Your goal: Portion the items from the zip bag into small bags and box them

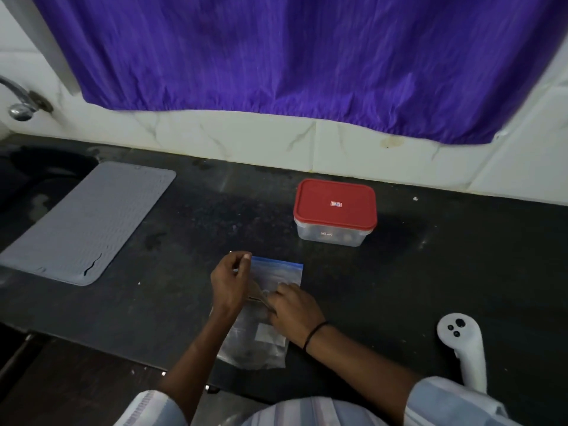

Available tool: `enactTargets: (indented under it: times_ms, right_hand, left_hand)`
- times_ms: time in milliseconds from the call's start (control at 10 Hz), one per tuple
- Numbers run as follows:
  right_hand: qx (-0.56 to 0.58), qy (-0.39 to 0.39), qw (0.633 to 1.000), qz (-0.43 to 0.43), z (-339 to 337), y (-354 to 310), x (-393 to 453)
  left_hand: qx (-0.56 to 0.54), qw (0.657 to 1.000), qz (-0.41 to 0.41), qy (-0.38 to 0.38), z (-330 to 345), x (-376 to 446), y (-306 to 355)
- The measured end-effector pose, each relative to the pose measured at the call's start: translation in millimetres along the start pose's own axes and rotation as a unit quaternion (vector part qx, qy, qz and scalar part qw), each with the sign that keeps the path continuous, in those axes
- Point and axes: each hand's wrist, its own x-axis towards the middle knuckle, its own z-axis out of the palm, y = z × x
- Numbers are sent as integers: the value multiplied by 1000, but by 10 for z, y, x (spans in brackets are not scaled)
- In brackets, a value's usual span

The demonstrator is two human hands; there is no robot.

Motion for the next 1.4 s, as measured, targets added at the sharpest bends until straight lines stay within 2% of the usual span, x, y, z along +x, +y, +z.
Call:
enactTargets:
  times_ms: [200,300,500,700,1000,1100,1200,1300,1400]
  right_hand:
    - [14,47,998,50,-67,26,53]
    - [-11,106,991,76,-343,239,113]
    - [-111,208,964,124,-1150,863,328]
    - [-139,146,958,204,-1550,1293,601]
    - [-99,97,970,199,-1434,1501,769]
    - [-87,165,963,196,-1413,1501,712]
    - [-34,308,934,179,-1292,1409,510]
    - [2,370,906,204,-1116,1337,172]
    - [-5,356,908,223,-704,1307,-169]
  left_hand:
    - [-19,999,22,14,24,14,69]
    - [-25,998,56,33,57,84,182]
    - [-17,992,123,-24,224,267,411]
    - [1,982,165,-90,492,378,575]
    - [50,965,214,-146,695,443,614]
    - [73,961,226,-141,721,412,608]
    - [102,956,245,-123,765,344,562]
    - [154,942,270,-127,806,242,458]
    - [184,927,284,-161,892,120,270]
